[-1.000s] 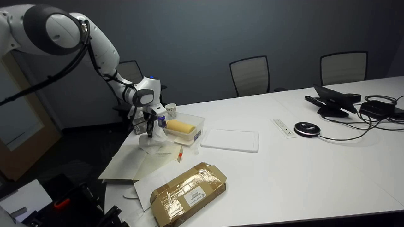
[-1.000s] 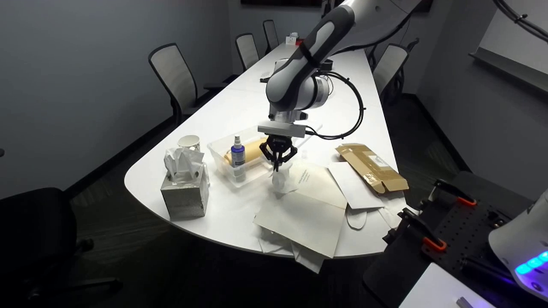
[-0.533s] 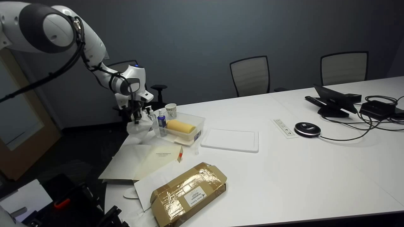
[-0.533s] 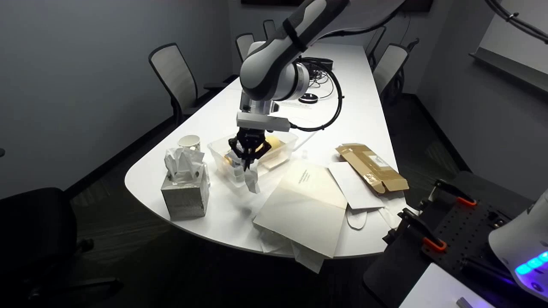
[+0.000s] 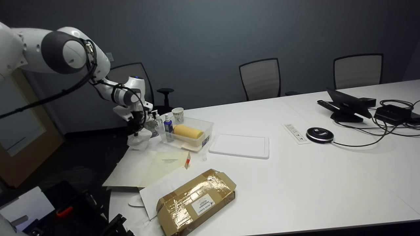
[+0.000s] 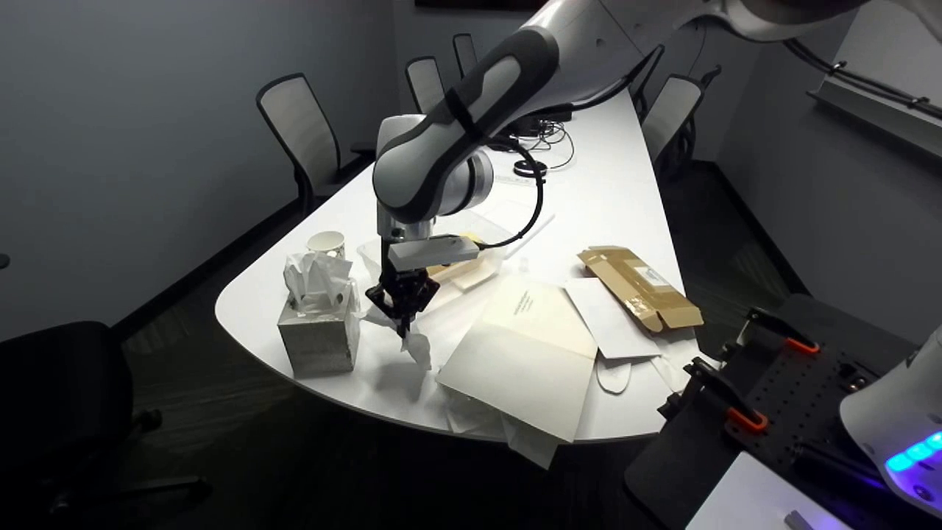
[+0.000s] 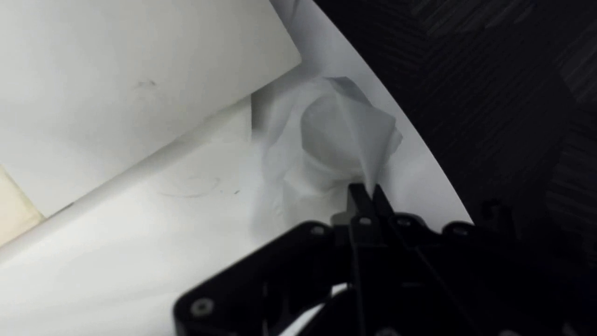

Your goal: Wipe the open page with the tissue

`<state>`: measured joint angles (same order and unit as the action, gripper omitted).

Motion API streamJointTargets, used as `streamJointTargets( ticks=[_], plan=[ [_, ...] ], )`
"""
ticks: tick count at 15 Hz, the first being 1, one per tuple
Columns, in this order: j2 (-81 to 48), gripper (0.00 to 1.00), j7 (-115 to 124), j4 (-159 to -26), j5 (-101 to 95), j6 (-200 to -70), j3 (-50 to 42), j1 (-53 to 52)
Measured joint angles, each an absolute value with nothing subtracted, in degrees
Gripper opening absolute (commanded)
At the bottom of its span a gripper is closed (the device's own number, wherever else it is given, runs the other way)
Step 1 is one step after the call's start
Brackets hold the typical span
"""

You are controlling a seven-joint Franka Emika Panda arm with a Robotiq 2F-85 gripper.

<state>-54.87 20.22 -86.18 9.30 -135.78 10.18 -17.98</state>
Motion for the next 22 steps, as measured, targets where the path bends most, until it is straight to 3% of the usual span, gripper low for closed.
streamJointTargets(
  ticks=[2, 3, 5, 13, 15, 22],
  plan=[
    [-58.0, 0.00, 18.5, -83.3, 7.8, -135.7, 9.7, -18.5],
    [-59.3, 0.26, 17.9, -81.9, 7.3, -135.6, 9.5, -18.6],
    [-61.3, 0.34, 17.1, -79.3, 6.9, -134.9, 9.4, -18.7],
    [-62.4, 0.95, 15.4, -73.8, 6.7, -129.7, 8.6, -18.5],
    [-61.1, 1.00, 14.2, -74.0, 6.7, -129.1, 8.7, -18.4],
    [-48.8, 1.00, 15.6, -81.9, 6.7, -122.7, 5.0, -17.0]
  ],
)
